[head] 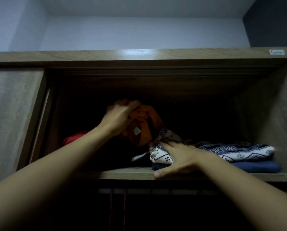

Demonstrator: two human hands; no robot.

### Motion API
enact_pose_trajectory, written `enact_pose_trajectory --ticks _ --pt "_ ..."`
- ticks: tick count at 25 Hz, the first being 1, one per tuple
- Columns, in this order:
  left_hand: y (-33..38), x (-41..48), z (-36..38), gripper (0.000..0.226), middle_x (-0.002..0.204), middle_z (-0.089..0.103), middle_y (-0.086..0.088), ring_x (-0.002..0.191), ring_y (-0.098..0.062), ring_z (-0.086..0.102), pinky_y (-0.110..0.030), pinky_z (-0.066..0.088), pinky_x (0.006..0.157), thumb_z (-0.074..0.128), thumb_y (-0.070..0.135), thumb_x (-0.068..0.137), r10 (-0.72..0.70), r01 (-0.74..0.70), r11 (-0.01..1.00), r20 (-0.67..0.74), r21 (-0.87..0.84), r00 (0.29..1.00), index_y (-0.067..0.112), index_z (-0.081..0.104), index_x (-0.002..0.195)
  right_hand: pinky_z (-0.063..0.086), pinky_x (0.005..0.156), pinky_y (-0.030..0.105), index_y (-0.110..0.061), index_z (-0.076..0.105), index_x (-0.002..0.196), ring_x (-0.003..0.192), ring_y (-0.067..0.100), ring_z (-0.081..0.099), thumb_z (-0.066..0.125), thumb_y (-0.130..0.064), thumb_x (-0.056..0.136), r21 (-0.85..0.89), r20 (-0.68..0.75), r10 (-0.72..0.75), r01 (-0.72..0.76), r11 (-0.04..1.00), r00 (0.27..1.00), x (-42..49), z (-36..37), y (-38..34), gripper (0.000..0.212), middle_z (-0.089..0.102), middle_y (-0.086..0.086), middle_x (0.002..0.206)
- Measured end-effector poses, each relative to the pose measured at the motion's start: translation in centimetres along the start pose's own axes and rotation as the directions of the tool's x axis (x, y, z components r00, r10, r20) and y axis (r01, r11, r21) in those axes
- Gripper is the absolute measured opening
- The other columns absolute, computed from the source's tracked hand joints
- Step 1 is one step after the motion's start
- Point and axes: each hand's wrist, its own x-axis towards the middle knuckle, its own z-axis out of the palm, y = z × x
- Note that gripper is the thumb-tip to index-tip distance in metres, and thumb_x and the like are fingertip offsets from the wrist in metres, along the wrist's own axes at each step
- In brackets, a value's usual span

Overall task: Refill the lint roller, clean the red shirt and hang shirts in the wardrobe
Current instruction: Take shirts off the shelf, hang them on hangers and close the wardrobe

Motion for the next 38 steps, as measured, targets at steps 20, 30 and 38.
enact_pose_trajectory --ticks 20,30,38 --pt "0.7 -3.8 -13.1 0.047 0.101 0.056 -0.027 0.086 -0.043 0.055 -0.049 0.048 0.058 0.054 0.044 0.080 0.279 -0.055 0.846 -0.353 0.530 0.893 0.022 0.048 0.121 0.031 0.108 0.050 -0.035 0.016 0.143 0.128 0.029 0.043 0.044 -0.087 0.052 0.173 0.039 0.054 -0.060 0.983 0.998 2.6 -2.2 -0.7 0.109 0.040 0.004 0.147" --pt "5.1 -14.0 -17.6 0.054 0.096 0.064 0.007 0.087 -0.017 0.063 -0.040 0.053 0.074 0.050 0.055 0.062 -0.084 0.090 0.994 0.100 -0.062 0.992 0.046 0.046 0.115 0.041 0.091 0.026 -0.055 0.042 0.111 0.123 0.004 0.044 0.052 -0.071 0.063 0.776 -0.606 0.151 0.539 0.328 0.781 -12.2 -1.7 -8.4 0.051 0.047 -0.017 0.132" --pt "6.1 -23.8 -16.9 0.033 0.088 0.056 0.003 0.082 -0.014 0.057 -0.029 0.046 0.069 0.072 0.034 0.068 -0.300 0.595 0.586 0.535 -0.550 0.790 0.022 0.050 0.090 0.050 0.083 0.025 -0.051 0.008 0.137 0.098 0.014 0.061 0.073 -0.023 0.074 0.657 -0.309 -0.022 0.230 0.717 0.951 -19.0 3.5 -18.3 0.094 0.056 -0.003 0.119"
